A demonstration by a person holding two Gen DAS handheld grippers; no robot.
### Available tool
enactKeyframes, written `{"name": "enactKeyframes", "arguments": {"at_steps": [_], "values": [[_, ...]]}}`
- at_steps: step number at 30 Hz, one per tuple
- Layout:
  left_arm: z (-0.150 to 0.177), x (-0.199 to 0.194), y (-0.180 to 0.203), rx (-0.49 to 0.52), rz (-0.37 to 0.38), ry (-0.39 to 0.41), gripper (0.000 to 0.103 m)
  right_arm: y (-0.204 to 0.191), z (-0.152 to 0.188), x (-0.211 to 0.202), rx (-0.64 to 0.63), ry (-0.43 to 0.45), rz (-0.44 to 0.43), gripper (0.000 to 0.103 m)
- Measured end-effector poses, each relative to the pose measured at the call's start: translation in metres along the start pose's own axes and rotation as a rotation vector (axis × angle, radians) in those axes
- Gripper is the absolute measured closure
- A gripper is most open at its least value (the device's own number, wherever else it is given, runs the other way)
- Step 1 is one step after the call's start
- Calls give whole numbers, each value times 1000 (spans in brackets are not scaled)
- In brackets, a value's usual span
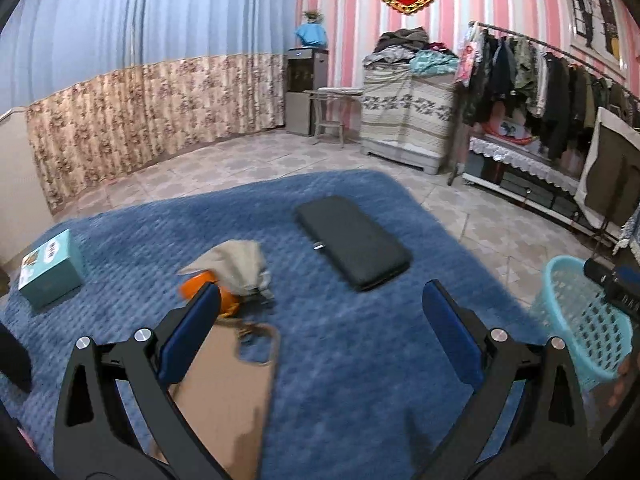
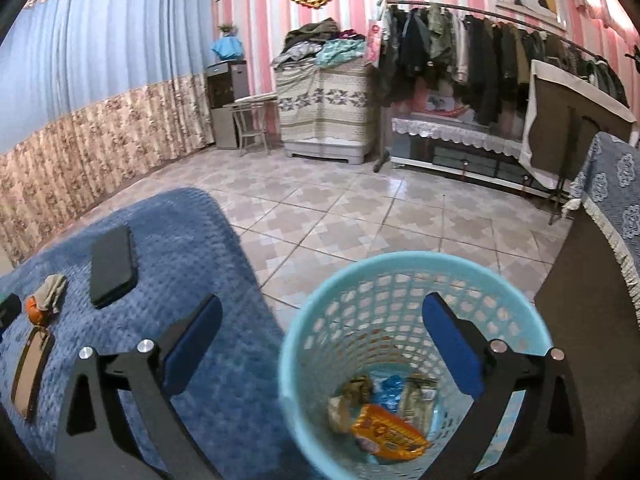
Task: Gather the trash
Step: 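Move both open tools back over the rug toward the orange fruit and cloth, then grasp the orange fruit with the left tool while the right tool grasps the beige cloth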
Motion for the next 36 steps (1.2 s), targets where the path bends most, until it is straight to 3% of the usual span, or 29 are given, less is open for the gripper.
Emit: {"name": "enactKeyframes", "arguments": {"at_steps": [10,17,24,31,36], "values": [[26,20,-85,-55,-129,-101,6,-64,12,6,-97,-27,-92,5],[23,41,-115,-48,-160,-140,6,-90,21,8,-165,-50,-114,5],[27,81,-123,-35,-110,-242,26,-98,22,11,-191,-64,-122,5],[19,93,-121,-51,-46,-247,26,-99,25,16,-179,-83,-117,5],[15,102,-117,-62,20,-281,34,-106,27,19,-201,-87,-119,5]]}}
Point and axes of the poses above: each gripper's, at about its wrist camera, not at the fingertips, and x roughly the way its jaws point, y to its right, z to its underside, the point moved 5 cm from there along x, roughly the way its jaws point, and after that the axes turned 7 degrees about y, right-handed, at the moved point
